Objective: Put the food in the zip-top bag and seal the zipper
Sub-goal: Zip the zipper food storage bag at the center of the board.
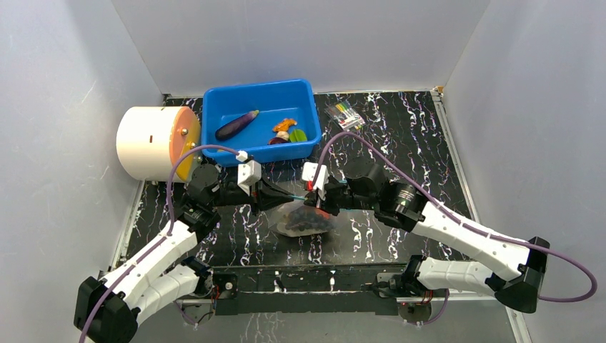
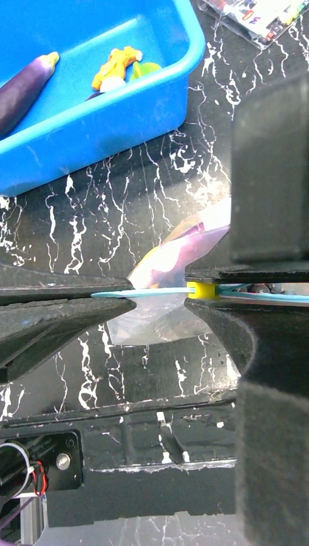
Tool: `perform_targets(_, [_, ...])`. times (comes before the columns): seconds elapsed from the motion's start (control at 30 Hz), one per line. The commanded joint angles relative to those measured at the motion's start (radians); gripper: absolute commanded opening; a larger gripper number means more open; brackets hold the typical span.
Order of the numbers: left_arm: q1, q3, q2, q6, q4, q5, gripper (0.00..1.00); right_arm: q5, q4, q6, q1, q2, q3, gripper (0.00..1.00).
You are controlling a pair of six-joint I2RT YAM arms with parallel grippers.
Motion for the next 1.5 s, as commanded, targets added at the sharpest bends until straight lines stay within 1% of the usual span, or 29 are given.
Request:
perform_targets(0.0, [0.017,-0.004,-0.016,-0.014,0.081,-0.021,0.0,0.081,-0.068,-0.025,-0.016,-0.062,0.0,0.0])
perform_targets(0.17, [0.016,0.006,0.003,-0.034,0.086,-0.008,0.0,0.055,-0.053,-0.021,-0.019,-0.068,-0.001,0.0])
perform_targets(0.23, [0.018,0.019,0.029,-0.022,0.069,0.049,0.0,0.021,-0.03,-0.016,-0.018,-0.058,0.002,0.0])
perform_targets(0.27, [0.016,0.031,0.046,-0.006,0.049,0.079,0.07,0.002,-0.014,-0.013,-0.018,-0.052,0.003,0.0])
perform_targets(0.3, [0.017,0.044,0.064,0.009,0.026,0.104,0.19,-0.016,0.003,-0.009,-0.019,-0.046,0.004,0.0])
perform_targets(0.33, [0.017,0.055,0.081,0.024,0.002,0.13,0.35,-0.03,0.017,-0.007,-0.018,-0.038,0.007,0.0])
perform_targets(0.37, [0.017,0.07,0.098,0.041,-0.024,0.151,0.45,-0.043,0.03,-0.005,-0.018,-0.03,0.012,0.0])
perform_targets(0.43, [0.017,0.09,0.12,0.065,-0.055,0.178,0.51,-0.064,0.044,-0.005,-0.019,-0.009,0.027,0.0])
perform_targets(0.57, [0.016,0.12,0.146,0.079,-0.058,0.186,0.54,-0.094,0.055,-0.005,-0.019,0.027,0.056,0.0])
perform_targets(0.63, [0.015,0.131,0.159,0.075,-0.041,0.196,0.52,-0.101,0.064,-0.004,-0.018,0.039,0.061,0.0])
perform_targets(0.73, [0.014,0.136,0.174,0.066,-0.021,0.218,0.42,-0.111,0.075,-0.001,-0.018,0.048,0.066,0.0])
perform_targets(0.8, [0.012,0.137,0.181,0.068,-0.025,0.23,0.38,-0.112,0.077,0.004,-0.018,0.048,0.068,0.0])
perform_targets(0.87, [0.01,0.138,0.18,0.084,-0.05,0.232,0.38,-0.112,0.077,0.007,-0.019,0.044,0.066,0.0])
perform_targets(0.97, [0.011,0.139,0.175,0.112,-0.096,0.231,0.4,-0.117,0.086,0.01,-0.018,0.036,0.06,0.0])
perform_targets(1.03, [0.01,0.14,0.176,0.122,-0.108,0.241,0.37,-0.12,0.092,0.012,-0.019,0.035,0.059,0.0])
perform_targets(1.07, [0.01,0.145,0.178,0.125,-0.114,0.247,0.31,-0.122,0.094,0.013,-0.018,0.037,0.059,0.0])
perform_targets(1.1, [0.01,0.151,0.179,0.127,-0.121,0.25,0.21,-0.124,0.097,0.014,-0.018,0.039,0.06,0.0])
perform_targets(1.13, [0.01,0.157,0.181,0.126,-0.128,0.247,0.04,-0.126,0.098,0.015,-0.018,0.041,0.06,0.0])
perform_targets(1.17, [0.011,0.162,0.181,0.124,-0.136,0.233,0.0,-0.127,0.098,0.016,-0.018,0.042,0.06,0.0])
perform_targets(1.33, [0.011,0.161,0.133,0.142,-0.167,0.141,0.0,-0.116,0.09,0.022,-0.019,0.039,0.049,0.0])
perform_targets(1.47, [0.011,0.186,0.071,0.198,-0.269,0.033,0.0,-0.063,0.052,0.005,-0.019,0.019,0.04,0.0])
